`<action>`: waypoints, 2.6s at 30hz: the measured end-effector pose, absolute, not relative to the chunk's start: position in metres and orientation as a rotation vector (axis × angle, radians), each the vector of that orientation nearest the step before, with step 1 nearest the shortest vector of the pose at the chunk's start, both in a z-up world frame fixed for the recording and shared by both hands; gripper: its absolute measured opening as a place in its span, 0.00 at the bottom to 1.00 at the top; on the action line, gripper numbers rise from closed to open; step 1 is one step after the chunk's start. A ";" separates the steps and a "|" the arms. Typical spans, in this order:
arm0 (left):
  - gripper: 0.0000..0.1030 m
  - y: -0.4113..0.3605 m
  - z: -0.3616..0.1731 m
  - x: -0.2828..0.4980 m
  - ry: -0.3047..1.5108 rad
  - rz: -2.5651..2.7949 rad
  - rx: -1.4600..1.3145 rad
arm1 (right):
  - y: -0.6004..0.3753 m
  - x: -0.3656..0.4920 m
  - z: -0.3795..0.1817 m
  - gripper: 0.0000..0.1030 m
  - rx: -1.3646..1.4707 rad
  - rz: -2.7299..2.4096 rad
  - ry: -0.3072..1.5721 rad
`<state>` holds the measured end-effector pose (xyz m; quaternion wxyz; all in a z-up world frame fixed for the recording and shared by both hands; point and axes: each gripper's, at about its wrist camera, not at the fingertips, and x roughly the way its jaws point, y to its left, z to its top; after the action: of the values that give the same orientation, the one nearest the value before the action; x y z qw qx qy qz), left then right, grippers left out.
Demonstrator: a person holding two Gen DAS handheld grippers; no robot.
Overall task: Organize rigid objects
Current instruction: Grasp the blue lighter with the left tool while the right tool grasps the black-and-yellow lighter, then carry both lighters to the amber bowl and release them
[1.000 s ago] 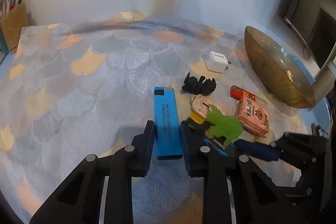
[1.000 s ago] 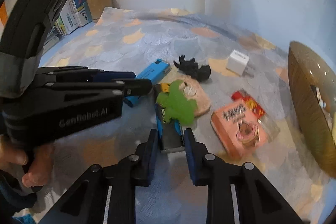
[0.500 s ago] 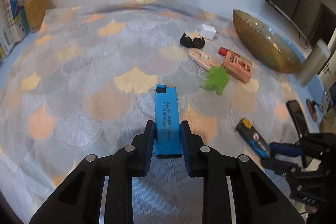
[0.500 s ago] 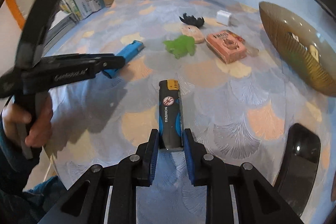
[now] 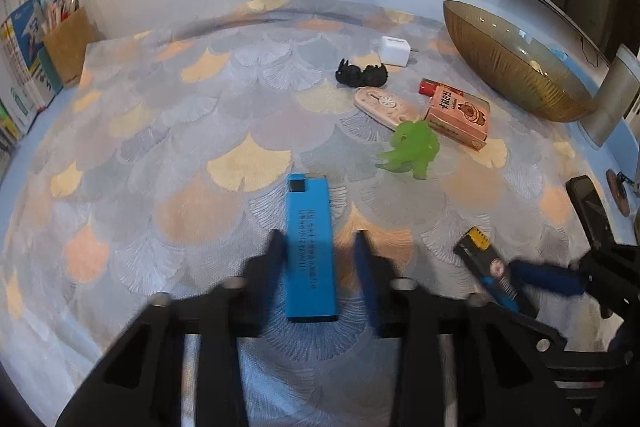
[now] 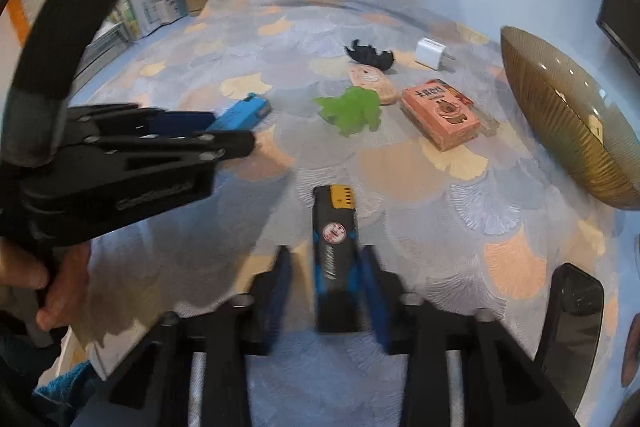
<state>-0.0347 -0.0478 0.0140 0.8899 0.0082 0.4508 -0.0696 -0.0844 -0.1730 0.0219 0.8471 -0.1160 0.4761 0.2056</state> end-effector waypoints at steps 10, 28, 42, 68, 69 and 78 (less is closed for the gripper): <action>0.20 -0.040 0.027 -0.039 0.901 -0.183 -0.097 | -0.176 -0.098 0.035 0.22 -0.188 0.529 1.004; 0.20 -0.134 0.113 0.009 0.673 -0.298 -0.131 | -0.322 -0.037 0.138 0.22 -0.045 0.259 0.812; 0.20 -0.237 0.105 0.083 0.726 -0.417 -0.087 | -0.381 0.028 0.136 0.22 -0.035 0.147 0.847; 0.70 -0.026 0.076 -0.029 0.689 -0.163 -0.187 | -0.251 -0.049 0.107 0.51 0.067 0.279 0.840; 0.70 -0.020 0.067 -0.031 0.702 -0.153 -0.189 | -0.243 -0.050 0.095 0.51 0.062 0.274 0.857; 0.71 -0.024 0.025 -0.030 0.782 -0.196 -0.164 | -0.215 -0.056 0.032 0.51 -0.082 0.207 0.872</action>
<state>-0.0305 -0.0243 0.0251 0.9165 -0.0795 0.3802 -0.0954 -0.0559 -0.2149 0.0320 0.9005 -0.0395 0.4214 0.1001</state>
